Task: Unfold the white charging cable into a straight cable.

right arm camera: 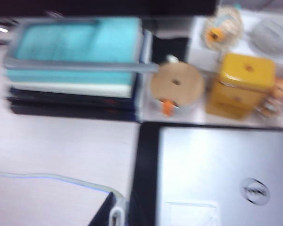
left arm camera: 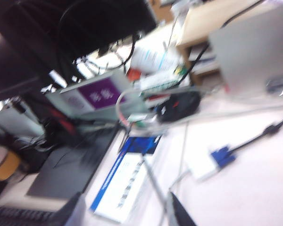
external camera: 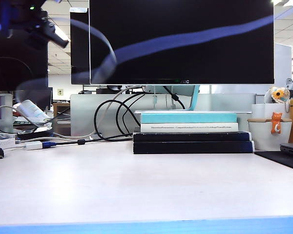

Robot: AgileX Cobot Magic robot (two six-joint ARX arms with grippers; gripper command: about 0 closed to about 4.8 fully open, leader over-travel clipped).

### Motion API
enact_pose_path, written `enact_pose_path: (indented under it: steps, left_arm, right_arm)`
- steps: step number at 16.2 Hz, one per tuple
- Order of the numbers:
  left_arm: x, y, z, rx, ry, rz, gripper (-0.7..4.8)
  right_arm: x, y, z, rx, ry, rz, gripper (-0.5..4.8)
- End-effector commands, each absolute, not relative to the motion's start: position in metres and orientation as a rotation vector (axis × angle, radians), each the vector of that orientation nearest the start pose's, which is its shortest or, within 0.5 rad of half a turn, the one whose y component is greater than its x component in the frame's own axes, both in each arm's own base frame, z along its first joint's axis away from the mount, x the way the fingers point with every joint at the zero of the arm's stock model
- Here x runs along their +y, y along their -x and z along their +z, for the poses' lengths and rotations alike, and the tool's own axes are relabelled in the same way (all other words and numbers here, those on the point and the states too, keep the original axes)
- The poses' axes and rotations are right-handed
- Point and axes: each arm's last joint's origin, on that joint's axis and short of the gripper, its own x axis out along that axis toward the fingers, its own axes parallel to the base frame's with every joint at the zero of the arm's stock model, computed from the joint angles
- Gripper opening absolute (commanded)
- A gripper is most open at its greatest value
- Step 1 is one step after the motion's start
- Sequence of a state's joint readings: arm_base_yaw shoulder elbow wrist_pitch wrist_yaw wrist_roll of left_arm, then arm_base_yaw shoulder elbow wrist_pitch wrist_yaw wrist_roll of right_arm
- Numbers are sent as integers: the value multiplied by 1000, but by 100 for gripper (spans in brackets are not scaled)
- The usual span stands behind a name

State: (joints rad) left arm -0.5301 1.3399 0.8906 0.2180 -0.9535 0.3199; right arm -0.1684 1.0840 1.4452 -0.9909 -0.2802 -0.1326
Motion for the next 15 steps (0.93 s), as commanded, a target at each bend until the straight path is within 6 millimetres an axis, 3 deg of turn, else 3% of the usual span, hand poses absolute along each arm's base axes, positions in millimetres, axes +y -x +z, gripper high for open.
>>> enact_pose_path:
  steps: [1,4,6,7,8,9,10,11,12,13,15]
  left_arm:
    - [-114,-251,299,250,-471,426,234]
    - [-100,-243,312,233,-449,454,231]
    - [-96,-233,323,193,-403,408,231]
    - [-96,-227,330,155,-353,299,231]
    - [-104,-214,340,86,-248,-171,232]
    - [-108,-210,344,53,-204,-365,233]
    - [-113,-207,347,7,-184,-530,257]
    - [-114,-207,348,-7,-180,-580,291]
    - [-117,-207,348,-16,-172,-677,442]
    - [-119,-207,346,2,-134,-715,479]
    - [-121,-207,346,23,-57,-804,479]
  right_arm:
    - [-51,-192,422,585,18,-50,-8]
    - [-63,-195,417,610,-19,-75,-8]
    - [-59,-200,416,591,-85,83,-8]
    - [-51,-203,417,564,-127,198,-8]
    - [-31,-209,418,548,-170,406,-8]
    - [-23,-209,418,551,-176,459,-8]
    - [-10,-210,418,552,-181,557,-8]
    - [-2,-211,419,556,-192,618,-8]
    - [12,-210,420,556,-213,737,-8]
    - [24,-209,422,552,-224,822,-8]
    - [49,-206,426,541,-239,977,-8]
